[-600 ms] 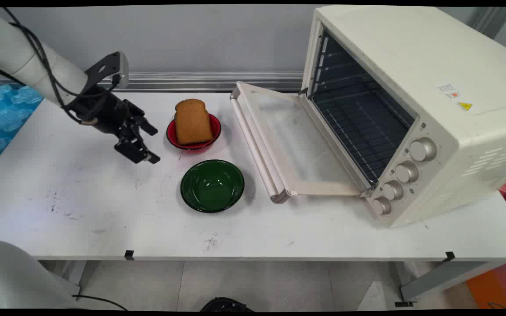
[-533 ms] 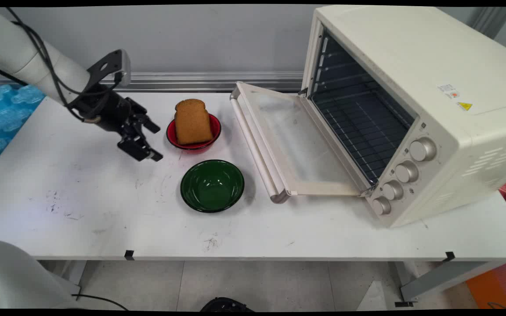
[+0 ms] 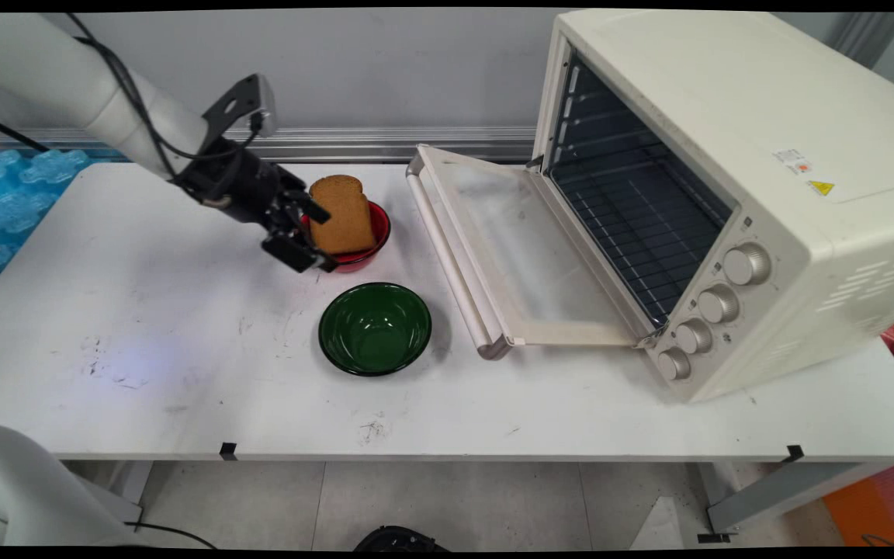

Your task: Close the oven

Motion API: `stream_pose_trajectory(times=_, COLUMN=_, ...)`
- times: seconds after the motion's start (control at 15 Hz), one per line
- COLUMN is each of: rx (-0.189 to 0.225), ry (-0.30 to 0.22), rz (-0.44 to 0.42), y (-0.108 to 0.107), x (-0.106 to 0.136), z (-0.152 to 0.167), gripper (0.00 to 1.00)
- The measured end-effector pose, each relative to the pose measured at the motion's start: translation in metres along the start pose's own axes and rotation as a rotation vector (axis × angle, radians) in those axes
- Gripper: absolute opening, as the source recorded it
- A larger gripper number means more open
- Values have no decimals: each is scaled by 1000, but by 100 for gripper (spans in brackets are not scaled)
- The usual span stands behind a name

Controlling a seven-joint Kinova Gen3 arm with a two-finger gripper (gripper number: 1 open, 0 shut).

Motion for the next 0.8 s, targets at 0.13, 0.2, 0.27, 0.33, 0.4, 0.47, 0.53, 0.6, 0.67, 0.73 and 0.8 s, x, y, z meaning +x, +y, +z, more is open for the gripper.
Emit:
stream_pose_trajectory(times=0.13, rx=-6, ry=28, rz=0, y=1, x=8, z=11, gripper=100)
stream_pose_trajectory(times=0.2, rx=-8, ry=36, rz=1, y=2, x=11, z=15, gripper=100)
stream_pose_trajectory(times=0.27, rx=-10, ry=45, rz=2, y=2, x=13, z=20, gripper=100)
stream_pose_trajectory(times=0.33, rx=-13, ry=56, rz=3, y=3, x=16, z=26, gripper=0)
stream_pose_trajectory(times=0.4, rx=-15, ry=63, rz=4, y=4, x=17, z=31, gripper=0)
stream_pose_trajectory(times=0.47, rx=-16, ry=69, rz=6, y=5, x=17, z=35, gripper=0)
stream_pose_trajectory(times=0.53, rx=-17, ry=76, rz=8, y=5, x=17, z=41, gripper=0)
stream_pose_trajectory(times=0.6, rx=-17, ry=81, rz=10, y=5, x=17, z=46, gripper=0)
stream_pose_trajectory(times=0.67, rx=-18, ry=86, rz=11, y=6, x=16, z=51, gripper=0)
stream_pose_trajectory(times=0.73, rx=-19, ry=88, rz=12, y=6, x=15, z=54, gripper=0)
stream_pose_trajectory(times=0.8, rx=-19, ry=92, rz=11, y=6, x=13, z=58, gripper=0)
